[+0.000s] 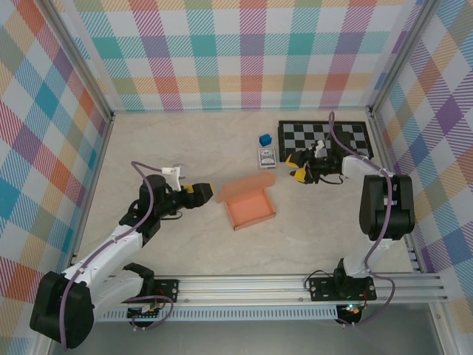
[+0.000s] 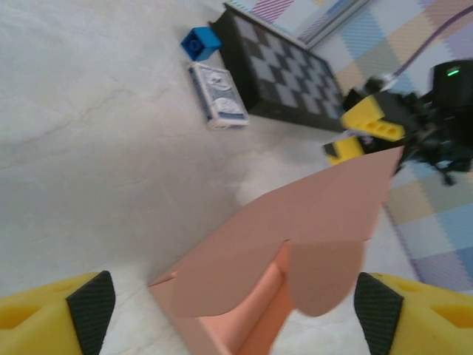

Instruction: Fold the paper box

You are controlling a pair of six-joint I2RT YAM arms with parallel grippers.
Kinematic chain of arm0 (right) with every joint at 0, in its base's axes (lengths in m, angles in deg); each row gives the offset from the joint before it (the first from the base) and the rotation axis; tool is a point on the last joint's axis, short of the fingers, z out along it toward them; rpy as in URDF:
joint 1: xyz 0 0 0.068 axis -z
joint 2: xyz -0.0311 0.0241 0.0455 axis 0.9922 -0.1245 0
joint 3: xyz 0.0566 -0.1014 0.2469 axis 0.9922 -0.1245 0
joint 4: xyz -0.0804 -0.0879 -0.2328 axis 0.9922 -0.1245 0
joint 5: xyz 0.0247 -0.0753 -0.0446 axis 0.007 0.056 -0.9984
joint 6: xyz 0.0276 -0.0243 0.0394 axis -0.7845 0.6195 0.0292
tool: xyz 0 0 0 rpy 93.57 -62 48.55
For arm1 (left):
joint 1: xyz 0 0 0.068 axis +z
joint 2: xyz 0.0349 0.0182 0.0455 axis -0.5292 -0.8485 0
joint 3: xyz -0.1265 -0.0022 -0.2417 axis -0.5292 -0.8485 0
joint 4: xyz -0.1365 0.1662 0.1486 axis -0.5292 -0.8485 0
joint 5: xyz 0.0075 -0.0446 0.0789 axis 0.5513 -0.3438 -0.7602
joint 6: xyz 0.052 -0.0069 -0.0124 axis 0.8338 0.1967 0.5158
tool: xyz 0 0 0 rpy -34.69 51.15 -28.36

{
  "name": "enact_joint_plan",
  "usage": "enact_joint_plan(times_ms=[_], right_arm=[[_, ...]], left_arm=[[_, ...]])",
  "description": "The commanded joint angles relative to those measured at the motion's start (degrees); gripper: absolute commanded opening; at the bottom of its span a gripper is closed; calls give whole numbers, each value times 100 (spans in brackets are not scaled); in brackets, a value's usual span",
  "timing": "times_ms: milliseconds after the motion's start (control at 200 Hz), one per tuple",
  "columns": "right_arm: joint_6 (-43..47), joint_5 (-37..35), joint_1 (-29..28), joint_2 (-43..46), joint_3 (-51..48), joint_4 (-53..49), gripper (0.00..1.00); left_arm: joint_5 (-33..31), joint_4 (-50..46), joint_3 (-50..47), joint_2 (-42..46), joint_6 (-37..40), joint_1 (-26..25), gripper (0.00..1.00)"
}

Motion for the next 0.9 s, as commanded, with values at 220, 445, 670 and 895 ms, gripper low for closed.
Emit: enact_joint_plan(times_ms=[220,445,670,895], right_arm=[[-486,784,-114,-481,397,-494,72],[-751,888,-380,-591,741,-975,83],[-1059,856,-793,-777,942,-1113,88],[-1307,796,-1036,-643,986,-1151,88]], left_arm=[[421,1005,25,-1028,-2540,120,96],[1509,490,917,-2170,-3224,116,99],[1540,299,1183,-2239,-3322,79,99],[1458,489,911,-2082,-3826,-12,97]])
